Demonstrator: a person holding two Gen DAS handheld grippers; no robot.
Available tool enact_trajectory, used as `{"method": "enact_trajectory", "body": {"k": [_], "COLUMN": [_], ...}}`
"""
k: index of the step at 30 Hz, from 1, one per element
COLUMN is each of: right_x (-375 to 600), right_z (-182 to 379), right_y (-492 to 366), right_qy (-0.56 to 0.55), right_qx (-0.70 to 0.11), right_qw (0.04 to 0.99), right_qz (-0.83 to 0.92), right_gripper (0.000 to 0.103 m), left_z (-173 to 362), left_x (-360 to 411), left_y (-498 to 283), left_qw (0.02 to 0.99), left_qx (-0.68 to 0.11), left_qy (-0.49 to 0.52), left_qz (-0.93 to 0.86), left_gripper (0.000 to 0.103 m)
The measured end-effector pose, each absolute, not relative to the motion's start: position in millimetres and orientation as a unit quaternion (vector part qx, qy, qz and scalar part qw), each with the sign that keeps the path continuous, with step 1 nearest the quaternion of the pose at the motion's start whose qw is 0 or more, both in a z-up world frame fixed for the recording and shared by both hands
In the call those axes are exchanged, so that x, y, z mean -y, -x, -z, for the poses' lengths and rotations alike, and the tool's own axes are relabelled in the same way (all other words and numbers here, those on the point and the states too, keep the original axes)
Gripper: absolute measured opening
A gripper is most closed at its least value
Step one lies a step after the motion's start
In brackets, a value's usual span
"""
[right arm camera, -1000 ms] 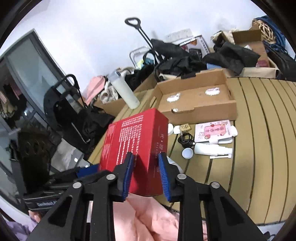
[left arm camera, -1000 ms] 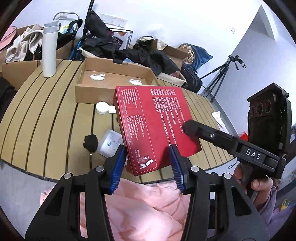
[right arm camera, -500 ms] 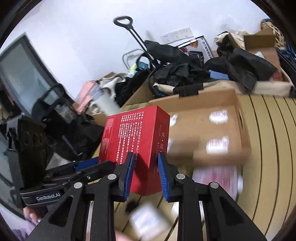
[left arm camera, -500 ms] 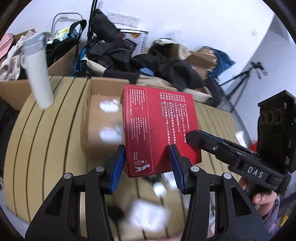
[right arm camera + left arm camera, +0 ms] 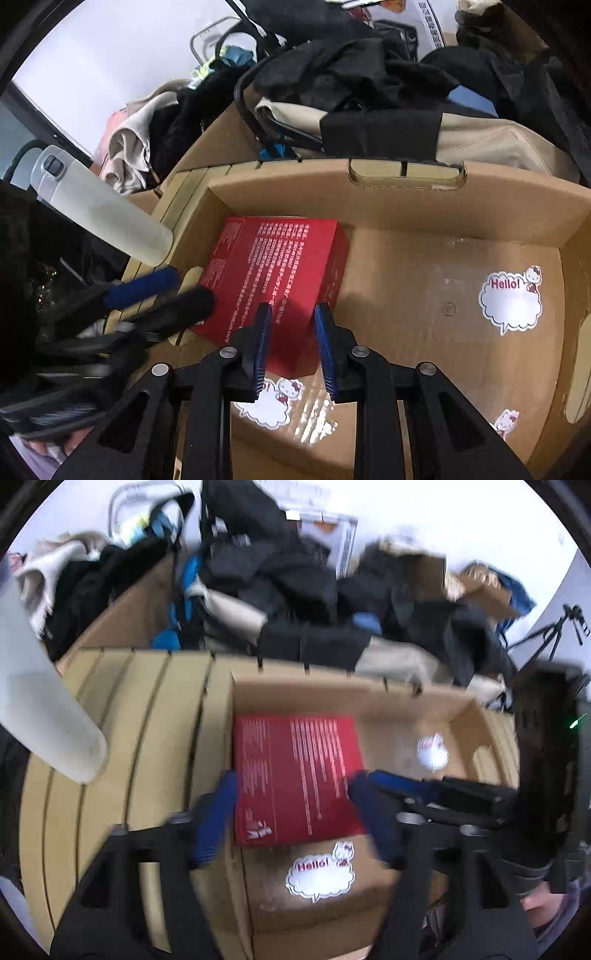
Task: Organize objects
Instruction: 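Carry the red box with the left tool into the cardboard tray and release, then grasp the black hair tie with the left tool while the right tool grasps the cotton-bud pack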
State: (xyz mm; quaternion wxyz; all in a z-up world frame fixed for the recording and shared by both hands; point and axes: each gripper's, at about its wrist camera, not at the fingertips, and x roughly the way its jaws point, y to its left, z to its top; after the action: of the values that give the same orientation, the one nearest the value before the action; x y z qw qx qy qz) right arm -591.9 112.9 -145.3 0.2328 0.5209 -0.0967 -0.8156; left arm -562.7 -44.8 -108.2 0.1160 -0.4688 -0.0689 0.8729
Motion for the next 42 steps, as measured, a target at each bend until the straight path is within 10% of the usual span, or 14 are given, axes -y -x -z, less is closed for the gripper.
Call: {"method": "enact_trajectory", "body": {"k": [7,12,26,42], "right_x": [-146.8,-184.6,-262.3,-251.3], "right_z": [94.6,31.2,-63.4,31.6], "right_y": [566.6,512.4,295.5,85.8], "right_qy": [-0.48,-0.439,-0.384,-0.387], "right_qx": [0.079,0.024,-0.007,0.02], "right_qw": [0.206,0.185,0.142,0.163], "right_qz": [0.849,0.879,0.913,0.907], "right_gripper": [0.031,0.103,0.103,0.103], "left_z": [55.4,1.2,-60.1,31.8], "left_x": [48.7,48.8,47.6,39.7], "left_y": [530.1,474.5,245.0,85.1], "left_qw": [0.091,0.05,0.017,0.043], "left_qx": [0.022,-0.019,-0.018,0.016], "left_qy": [0.443,0.396,0.366,0.394], "left_qz": [-0.892,-0.917,-0.93,-0.918], "left_gripper": [0.093,0.103,0.103,0.103]}}
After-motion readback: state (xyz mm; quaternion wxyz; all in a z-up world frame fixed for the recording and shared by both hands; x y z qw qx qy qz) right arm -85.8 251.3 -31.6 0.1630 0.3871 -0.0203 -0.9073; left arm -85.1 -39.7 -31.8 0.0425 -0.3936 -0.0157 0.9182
